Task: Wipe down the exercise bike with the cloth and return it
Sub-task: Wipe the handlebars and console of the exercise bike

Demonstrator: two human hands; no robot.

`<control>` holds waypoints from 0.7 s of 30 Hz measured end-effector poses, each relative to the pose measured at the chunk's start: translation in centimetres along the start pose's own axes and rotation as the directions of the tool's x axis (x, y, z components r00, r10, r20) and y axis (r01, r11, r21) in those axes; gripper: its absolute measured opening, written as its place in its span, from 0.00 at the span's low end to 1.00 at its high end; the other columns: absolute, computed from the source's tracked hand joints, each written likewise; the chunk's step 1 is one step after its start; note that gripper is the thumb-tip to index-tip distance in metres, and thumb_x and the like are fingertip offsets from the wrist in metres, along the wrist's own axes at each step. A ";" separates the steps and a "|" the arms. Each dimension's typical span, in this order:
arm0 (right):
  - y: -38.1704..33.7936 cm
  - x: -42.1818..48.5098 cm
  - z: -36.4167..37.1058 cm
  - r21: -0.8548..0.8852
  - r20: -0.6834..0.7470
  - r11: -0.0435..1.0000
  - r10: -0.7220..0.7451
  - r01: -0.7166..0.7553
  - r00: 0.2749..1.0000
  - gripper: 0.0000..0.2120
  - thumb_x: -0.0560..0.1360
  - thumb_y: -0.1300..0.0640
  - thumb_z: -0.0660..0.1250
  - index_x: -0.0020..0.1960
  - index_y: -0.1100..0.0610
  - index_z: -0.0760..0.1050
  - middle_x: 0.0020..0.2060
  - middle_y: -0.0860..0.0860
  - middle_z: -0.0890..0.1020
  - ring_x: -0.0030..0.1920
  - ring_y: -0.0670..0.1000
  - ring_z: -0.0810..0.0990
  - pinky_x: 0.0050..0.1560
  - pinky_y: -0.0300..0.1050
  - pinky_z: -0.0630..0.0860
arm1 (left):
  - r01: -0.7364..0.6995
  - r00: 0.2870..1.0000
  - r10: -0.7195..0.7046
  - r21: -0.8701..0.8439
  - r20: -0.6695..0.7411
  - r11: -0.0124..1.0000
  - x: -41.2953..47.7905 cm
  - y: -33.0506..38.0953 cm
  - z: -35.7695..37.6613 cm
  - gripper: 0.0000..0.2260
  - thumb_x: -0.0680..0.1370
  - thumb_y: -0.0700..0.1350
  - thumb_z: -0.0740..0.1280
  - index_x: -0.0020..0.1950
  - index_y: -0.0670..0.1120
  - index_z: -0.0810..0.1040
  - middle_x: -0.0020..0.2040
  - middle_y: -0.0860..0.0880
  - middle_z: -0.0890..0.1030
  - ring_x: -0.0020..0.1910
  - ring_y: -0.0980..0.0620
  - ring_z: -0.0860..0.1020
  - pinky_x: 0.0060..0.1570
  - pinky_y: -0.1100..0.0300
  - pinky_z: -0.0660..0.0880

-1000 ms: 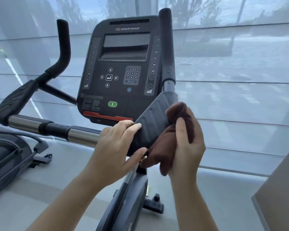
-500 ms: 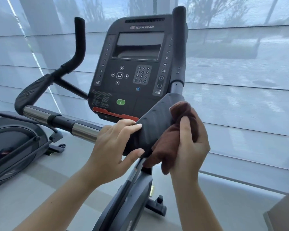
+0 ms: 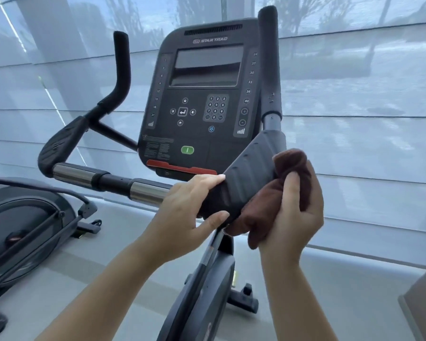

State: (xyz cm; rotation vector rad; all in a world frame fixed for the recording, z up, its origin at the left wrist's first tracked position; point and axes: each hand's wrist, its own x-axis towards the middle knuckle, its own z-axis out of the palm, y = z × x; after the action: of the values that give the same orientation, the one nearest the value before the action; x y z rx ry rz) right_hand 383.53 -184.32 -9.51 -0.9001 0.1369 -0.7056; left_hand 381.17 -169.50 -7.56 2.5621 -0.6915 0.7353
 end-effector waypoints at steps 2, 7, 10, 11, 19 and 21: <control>-0.9 2.0 0.6 -0.028 -0.003 0.998 -0.049 0.049 0.999 0.09 0.74 0.58 0.65 0.52 0.51 0.80 0.49 0.48 0.83 0.51 0.48 0.81 0.53 0.43 0.76 | 0.013 1.000 -0.013 -0.007 -0.011 1.000 -0.1 -1.0 -0.7 0.24 0.73 0.58 0.60 0.64 0.45 0.72 0.54 0.56 0.77 0.52 0.62 0.70 0.53 0.62 0.64; -1.2 2.8 0.6 -0.040 0.017 0.999 -0.036 0.036 0.999 0.11 0.76 0.59 0.64 0.57 0.59 0.77 0.53 0.54 0.82 0.54 0.51 0.80 0.57 0.45 0.76 | -0.043 0.999 0.043 0.020 -0.008 0.999 -0.2 -2.2 -0.6 0.21 0.74 0.58 0.59 0.57 0.45 0.77 0.47 0.53 0.80 0.47 0.55 0.75 0.49 0.59 0.63; 0.7 -2.1 1.2 -0.079 -0.138 0.991 -0.117 0.107 0.983 0.11 0.74 0.53 0.64 0.55 0.52 0.78 0.47 0.50 0.82 0.47 0.52 0.80 0.51 0.49 0.76 | -0.068 0.997 0.070 0.047 -0.026 0.997 -0.4 -2.4 -0.2 0.22 0.75 0.57 0.57 0.57 0.44 0.77 0.49 0.52 0.81 0.49 0.53 0.75 0.50 0.58 0.63; 1.4 -3.6 1.6 -0.111 -0.193 0.983 -0.166 0.147 0.967 0.13 0.73 0.51 0.64 0.56 0.52 0.77 0.50 0.51 0.82 0.50 0.52 0.80 0.54 0.51 0.76 | -0.081 0.996 0.082 0.047 -0.021 0.996 -0.4 -2.5 -0.2 0.22 0.75 0.57 0.57 0.58 0.44 0.77 0.50 0.52 0.81 0.51 0.53 0.75 0.50 0.57 0.64; -1.4 -0.2 1.7 -0.229 -0.121 0.964 -0.165 0.134 0.979 0.08 0.75 0.58 0.66 0.52 0.53 0.79 0.47 0.44 0.83 0.49 0.42 0.80 0.51 0.36 0.75 | -0.154 0.988 0.155 -0.029 0.022 0.988 -0.9 -3.2 -1.1 0.20 0.75 0.47 0.54 0.62 0.41 0.74 0.56 0.47 0.80 0.55 0.46 0.76 0.53 0.56 0.62; -0.7 -1.5 2.1 -0.212 -0.177 0.966 -0.188 0.149 0.966 0.07 0.75 0.56 0.65 0.51 0.50 0.79 0.47 0.47 0.83 0.48 0.45 0.81 0.50 0.40 0.76 | -0.145 0.989 0.146 -0.040 0.024 0.989 -0.9 -3.0 -1.1 0.21 0.74 0.47 0.53 0.62 0.40 0.75 0.56 0.46 0.80 0.55 0.45 0.76 0.52 0.56 0.61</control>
State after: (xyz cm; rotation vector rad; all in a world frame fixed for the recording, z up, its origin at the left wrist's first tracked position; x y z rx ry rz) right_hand 382.85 -182.29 -7.94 -1.0389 0.3119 -0.9530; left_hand 381.74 -166.22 -7.84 2.5109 -0.9001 0.7268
